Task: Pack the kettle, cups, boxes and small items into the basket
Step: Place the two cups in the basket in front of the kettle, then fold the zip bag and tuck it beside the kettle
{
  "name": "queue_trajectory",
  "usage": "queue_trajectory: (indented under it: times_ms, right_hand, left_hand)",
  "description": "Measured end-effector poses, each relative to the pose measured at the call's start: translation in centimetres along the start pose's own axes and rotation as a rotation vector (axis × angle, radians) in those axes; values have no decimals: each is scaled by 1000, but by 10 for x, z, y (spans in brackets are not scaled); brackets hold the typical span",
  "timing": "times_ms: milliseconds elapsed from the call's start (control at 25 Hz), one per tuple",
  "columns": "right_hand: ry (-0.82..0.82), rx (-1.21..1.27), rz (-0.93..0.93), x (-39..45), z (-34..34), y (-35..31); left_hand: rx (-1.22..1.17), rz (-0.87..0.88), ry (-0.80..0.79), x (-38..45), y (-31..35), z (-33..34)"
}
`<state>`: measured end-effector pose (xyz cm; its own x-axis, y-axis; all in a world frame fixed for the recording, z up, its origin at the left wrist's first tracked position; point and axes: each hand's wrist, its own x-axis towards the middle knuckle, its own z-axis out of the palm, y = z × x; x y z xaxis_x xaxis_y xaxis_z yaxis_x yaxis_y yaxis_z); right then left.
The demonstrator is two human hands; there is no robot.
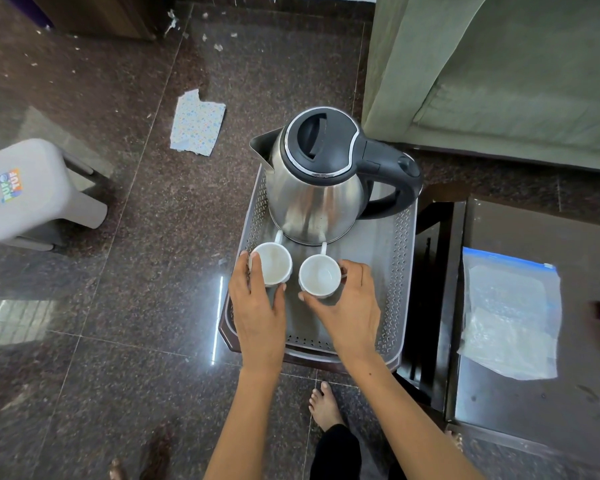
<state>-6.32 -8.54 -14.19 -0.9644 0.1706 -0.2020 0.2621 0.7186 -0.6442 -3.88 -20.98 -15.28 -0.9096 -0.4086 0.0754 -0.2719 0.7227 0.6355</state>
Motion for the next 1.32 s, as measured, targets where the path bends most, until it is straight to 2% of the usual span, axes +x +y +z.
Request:
queue_trajectory:
  times_ms: [280, 440, 680, 840, 960, 1120, 1200, 1320]
  right_hand:
    - [-25, 79, -103, -11, -29, 14]
    - [-32, 144, -147, -20, -71, 44]
    - [109, 150, -33, -21, -159, 142]
    - [127, 24, 168, -8, -198, 242]
    - [96, -23, 291, 8, -206, 297]
    - [43, -38, 395, 36, -204, 324]
    - [-4, -3, 482, 48, -199, 332]
    - [14, 125, 639, 61, -197, 346]
  left_hand:
    - [-21, 72, 44, -16, 38, -10]
    - [-95, 185, -20, -43, 84, 4]
    - [-205, 324, -255, -109, 168, 68]
    - [-177, 219, -462, -140, 202, 129]
    - [-96, 61, -629, -147, 210, 172]
    - [-67, -61, -689, -143, 207, 207]
    - [-64, -147, -702, -140, 205, 218]
    - [-93, -199, -797, -140, 205, 231]
